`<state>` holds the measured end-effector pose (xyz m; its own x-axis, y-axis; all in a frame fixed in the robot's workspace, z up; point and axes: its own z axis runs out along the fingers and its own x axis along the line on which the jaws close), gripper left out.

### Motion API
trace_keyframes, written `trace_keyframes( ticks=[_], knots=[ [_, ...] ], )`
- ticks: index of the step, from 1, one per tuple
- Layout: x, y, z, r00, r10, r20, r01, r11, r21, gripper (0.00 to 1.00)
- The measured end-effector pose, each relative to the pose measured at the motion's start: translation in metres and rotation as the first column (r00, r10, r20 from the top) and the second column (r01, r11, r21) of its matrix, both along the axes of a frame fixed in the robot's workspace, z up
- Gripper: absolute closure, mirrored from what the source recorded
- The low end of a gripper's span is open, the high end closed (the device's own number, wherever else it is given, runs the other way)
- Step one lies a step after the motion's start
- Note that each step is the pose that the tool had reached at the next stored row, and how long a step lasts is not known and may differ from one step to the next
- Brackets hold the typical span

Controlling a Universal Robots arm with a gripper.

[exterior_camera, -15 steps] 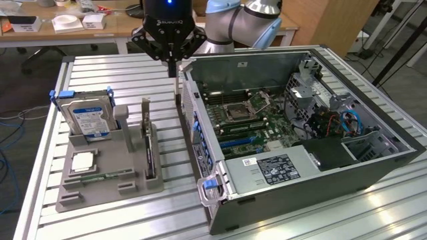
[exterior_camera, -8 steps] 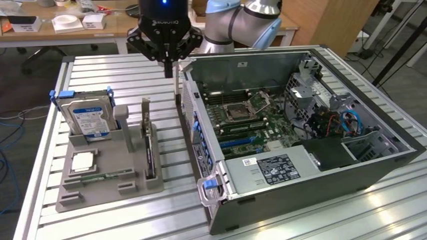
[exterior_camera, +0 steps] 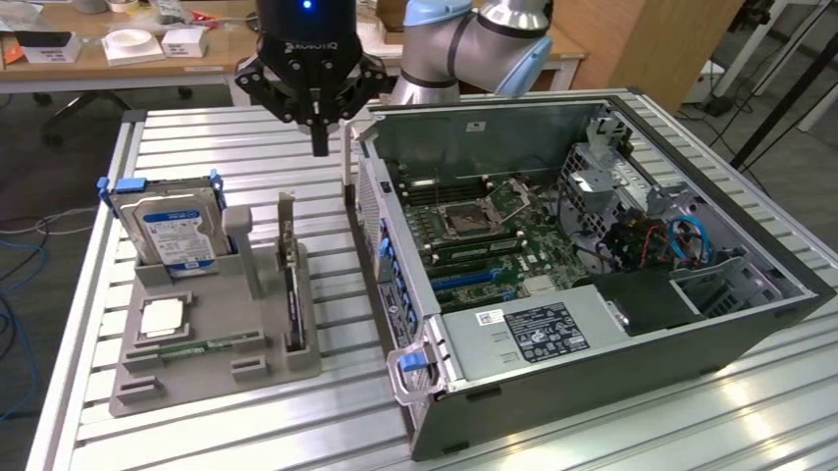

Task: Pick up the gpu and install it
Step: 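Reach for the gpu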

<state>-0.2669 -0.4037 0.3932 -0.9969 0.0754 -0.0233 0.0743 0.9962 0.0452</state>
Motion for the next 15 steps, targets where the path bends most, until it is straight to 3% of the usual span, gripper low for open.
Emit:
trace_keyframes(
  ticks=[15],
  knots=[
    [-0.018,-0.0150,-0.0001,1.0000,0.000,0.0000,0.000,1.0000,0.0000,0.89]
  ],
)
